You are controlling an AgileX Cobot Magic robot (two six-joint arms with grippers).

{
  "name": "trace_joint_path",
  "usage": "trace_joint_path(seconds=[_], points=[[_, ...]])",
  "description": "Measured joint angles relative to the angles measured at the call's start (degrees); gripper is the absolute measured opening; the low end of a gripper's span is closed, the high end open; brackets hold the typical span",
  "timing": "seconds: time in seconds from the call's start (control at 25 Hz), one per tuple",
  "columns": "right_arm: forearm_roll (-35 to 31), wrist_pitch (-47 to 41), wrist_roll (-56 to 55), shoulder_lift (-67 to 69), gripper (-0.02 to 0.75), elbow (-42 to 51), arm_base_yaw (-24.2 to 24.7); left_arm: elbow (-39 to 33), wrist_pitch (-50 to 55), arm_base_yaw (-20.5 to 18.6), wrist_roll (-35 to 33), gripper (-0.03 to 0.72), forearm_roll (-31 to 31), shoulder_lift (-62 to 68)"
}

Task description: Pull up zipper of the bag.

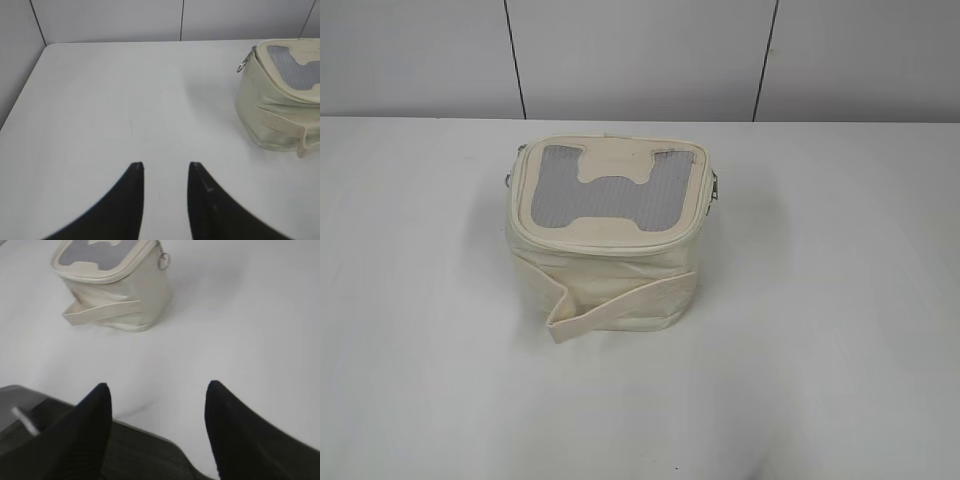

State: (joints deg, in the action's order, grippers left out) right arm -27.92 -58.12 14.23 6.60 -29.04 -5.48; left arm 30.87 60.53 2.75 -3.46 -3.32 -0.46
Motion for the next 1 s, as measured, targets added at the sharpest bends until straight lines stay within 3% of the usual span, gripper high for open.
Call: trace_joint_path(seconds=[0.24,0.36,0.44,0.64,0.84,1.0], points=[[-19.1,12.9,24.7,31.8,0.463,-2.9,0.0,0.0,0.0,0.3,0.0,0.241,-1.1,0.0],[-30.1,14.8,39.8,51.7,0.463,-9.4,-0.6,0.0,0.0,2.2,0.0,0.241,-1.7,0.0],[-33.8,15.2,46.4,63.6,0.463,-17.1,-2.7,0.0,0.0,3.2,0.0,0.241,-1.7,0.0],[-35.3,12.4,52.6,91.8,0.463,-42.2,-10.3,0.0,0.0,3.6,0.0,0.241,-1.7,0.0],[-35.1,2.4,50.2,113.1,0.463,-69.5,-12.3,0.0,0.0,3.6,0.0,0.241,-1.7,0.0],[-31.7,-4.2,44.6,124.2,0.463,-86.0,-13.2,0.0,0.0,3.6,0.0,0.241,-1.7,0.0]])
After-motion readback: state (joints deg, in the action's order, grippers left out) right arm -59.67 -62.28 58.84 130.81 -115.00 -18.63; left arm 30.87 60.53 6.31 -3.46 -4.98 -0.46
